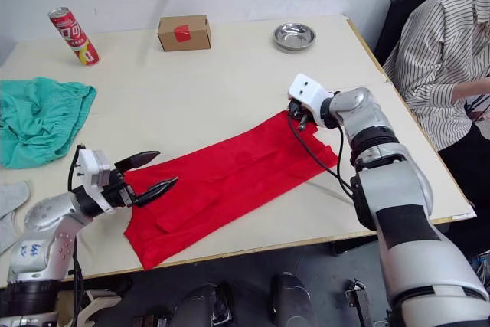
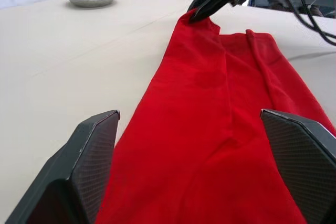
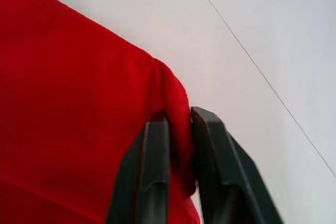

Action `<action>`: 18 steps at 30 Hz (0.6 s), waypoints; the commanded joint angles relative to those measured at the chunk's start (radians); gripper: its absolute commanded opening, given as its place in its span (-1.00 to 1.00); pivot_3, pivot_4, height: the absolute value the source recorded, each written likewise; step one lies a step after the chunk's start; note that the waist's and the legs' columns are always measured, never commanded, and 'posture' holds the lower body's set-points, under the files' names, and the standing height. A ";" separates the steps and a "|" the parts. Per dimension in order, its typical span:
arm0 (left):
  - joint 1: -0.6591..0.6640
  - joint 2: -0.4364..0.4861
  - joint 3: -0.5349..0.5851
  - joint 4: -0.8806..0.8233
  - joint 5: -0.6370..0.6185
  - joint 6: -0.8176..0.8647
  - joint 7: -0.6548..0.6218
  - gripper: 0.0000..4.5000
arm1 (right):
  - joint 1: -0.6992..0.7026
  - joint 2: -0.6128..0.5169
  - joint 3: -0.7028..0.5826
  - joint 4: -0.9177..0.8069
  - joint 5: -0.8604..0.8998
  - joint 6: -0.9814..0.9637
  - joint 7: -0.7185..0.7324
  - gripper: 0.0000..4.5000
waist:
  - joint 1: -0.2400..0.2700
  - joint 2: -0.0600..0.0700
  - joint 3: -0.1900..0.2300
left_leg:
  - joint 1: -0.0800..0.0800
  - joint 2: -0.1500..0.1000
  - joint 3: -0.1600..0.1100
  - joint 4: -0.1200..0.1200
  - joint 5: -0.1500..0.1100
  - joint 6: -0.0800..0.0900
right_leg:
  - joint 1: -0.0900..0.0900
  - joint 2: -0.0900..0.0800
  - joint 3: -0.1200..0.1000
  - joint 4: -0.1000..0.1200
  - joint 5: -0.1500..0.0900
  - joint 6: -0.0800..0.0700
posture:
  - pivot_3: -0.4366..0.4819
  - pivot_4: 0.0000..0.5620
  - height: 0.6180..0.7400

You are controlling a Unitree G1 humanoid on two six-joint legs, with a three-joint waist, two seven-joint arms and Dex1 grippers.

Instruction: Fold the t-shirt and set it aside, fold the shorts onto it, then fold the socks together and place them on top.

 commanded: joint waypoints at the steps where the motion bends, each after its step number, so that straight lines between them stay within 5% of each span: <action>1: -0.064 0.037 0.000 0.040 -0.039 0.087 -0.031 1.00 | -0.022 -0.104 -0.094 -0.055 0.091 0.120 0.134 -0.05 | 0.003 0.000 0.000 | 0.000 0.000 0.000 0.000 0.000 0.000 | 0.000 0.000 0.000 0.000 0.000 0.000 | -0.05 -0.47 1.00; 5: -0.149 0.105 -0.040 0.137 -0.007 0.145 -0.109 1.00 | 0.001 -0.213 -0.159 -0.170 0.182 0.437 0.318 0.59 | 0.003 0.000 0.000 | 0.000 0.000 0.000 0.000 0.000 0.000 | 0.000 0.000 0.000 -0.001 0.000 0.000 | -0.05 -0.47 1.00; 8: -0.231 0.142 -0.088 0.263 0.065 0.090 -0.162 1.00 | 0.136 -0.294 -0.181 -0.447 0.268 0.806 0.417 0.97 | 0.005 0.000 0.000 | -0.001 0.000 0.000 0.000 0.001 0.000 | -0.001 0.001 0.000 -0.001 0.000 0.000 | -0.05 -0.47 1.00; 12: -0.374 0.143 -0.159 0.463 0.166 -0.016 -0.212 1.00 | 0.489 -0.349 -0.266 -1.020 0.438 1.279 0.371 0.97 | 0.011 0.000 0.000 | -0.001 0.001 -0.002 0.000 0.000 -0.002 | -0.001 0.000 0.000 -0.001 0.000 0.000 | -0.05 -0.47 1.00; 18: -0.525 0.120 -0.239 0.760 0.297 -0.133 -0.227 1.00 | 0.743 -0.191 -0.449 -1.392 0.514 1.559 0.117 0.97 | 0.018 0.000 0.000 | -0.004 0.000 0.001 0.001 0.001 -0.001 | -0.007 0.000 0.002 0.004 0.000 0.000 | -0.05 -0.47 1.00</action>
